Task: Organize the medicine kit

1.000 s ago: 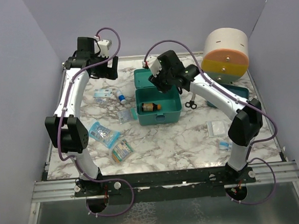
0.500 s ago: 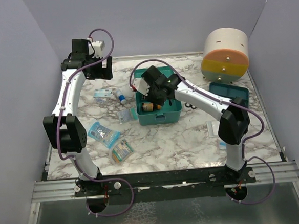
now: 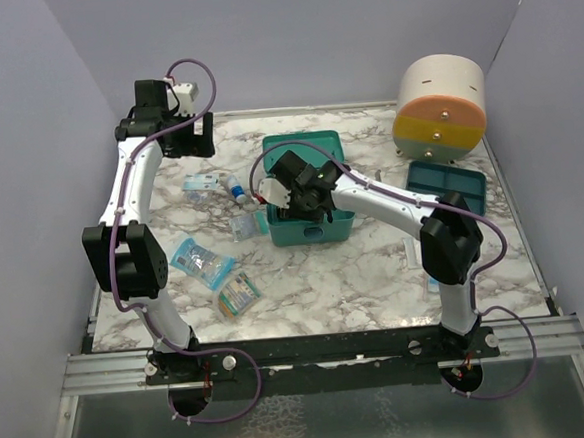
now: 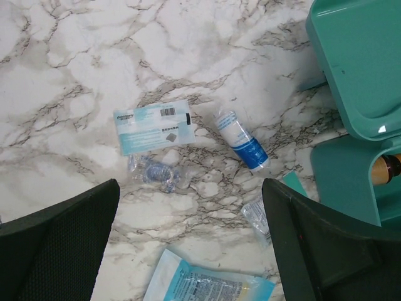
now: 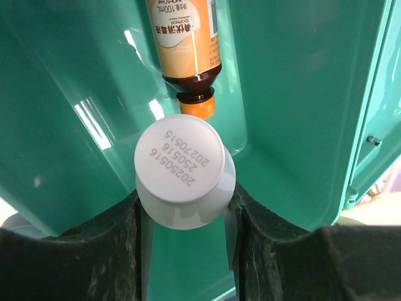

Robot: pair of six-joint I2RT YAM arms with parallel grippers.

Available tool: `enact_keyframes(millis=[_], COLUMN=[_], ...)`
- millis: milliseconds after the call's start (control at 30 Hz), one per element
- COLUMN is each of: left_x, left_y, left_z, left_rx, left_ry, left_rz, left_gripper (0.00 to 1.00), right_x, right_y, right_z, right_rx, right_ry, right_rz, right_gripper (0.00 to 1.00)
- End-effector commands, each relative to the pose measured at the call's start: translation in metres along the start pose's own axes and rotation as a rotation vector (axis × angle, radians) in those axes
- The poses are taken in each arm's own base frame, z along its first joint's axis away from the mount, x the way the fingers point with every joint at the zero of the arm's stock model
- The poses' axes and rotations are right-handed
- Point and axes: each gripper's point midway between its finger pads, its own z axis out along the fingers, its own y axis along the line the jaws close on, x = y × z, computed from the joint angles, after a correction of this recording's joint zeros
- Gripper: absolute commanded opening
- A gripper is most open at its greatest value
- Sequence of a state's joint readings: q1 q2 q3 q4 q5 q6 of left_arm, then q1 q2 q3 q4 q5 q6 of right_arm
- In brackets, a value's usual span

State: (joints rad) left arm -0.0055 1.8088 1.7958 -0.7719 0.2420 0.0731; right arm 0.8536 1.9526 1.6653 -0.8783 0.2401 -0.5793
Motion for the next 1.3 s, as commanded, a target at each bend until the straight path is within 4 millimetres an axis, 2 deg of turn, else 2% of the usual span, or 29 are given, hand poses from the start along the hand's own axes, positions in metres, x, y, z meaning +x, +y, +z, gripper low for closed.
enact_keyframes(millis=[0, 333, 533, 700, 800, 1033, 1267], left_x=[-0.003, 0.005, 0.004, 0.005, 0.006, 0.010, 0.016], left_y=[0.002, 0.000, 0.001, 0.000, 0.000, -0.002, -0.003], left_z=[-0.003, 0.000, -0.001, 0.001, 0.002, 0.003, 0.004], left_rx=[-0.002, 0.013, 0.007, 0.017, 0.018, 0.025, 0.033], left_ry=[-0.025, -0.010, -0.014, -0.011, -0.008, 0.001, 0.013], left_rz=[-0.001, -0.007, -0.010, -0.012, -0.013, -0.020, -0.025], left_gripper=[0.99, 0.99, 0.99, 0.99, 0.99, 0.99, 0.99], right_x=[-0.005, -0.024, -0.030, -0.026, -0.026, -0.033, -0.032], right_y=[0.001, -0.001, -0.002, -0.005, -0.007, -0.013, -0.008], right_z=[0.005, 0.019, 0.023, 0.024, 0.022, 0.017, 0.022], right_rx=[0.029, 0.063, 0.074, 0.101, 0.116, 0.138, 0.123], right_ry=[-0.002, -0.042, -0.063, -0.047, -0.050, -0.085, -0.090], right_rz=[-0.032, -0.055, -0.046, -0.037, -0.020, -0.011, -0.014], right_gripper=[0.01, 0.05, 0.15, 0.35, 0.42, 0.52, 0.60])
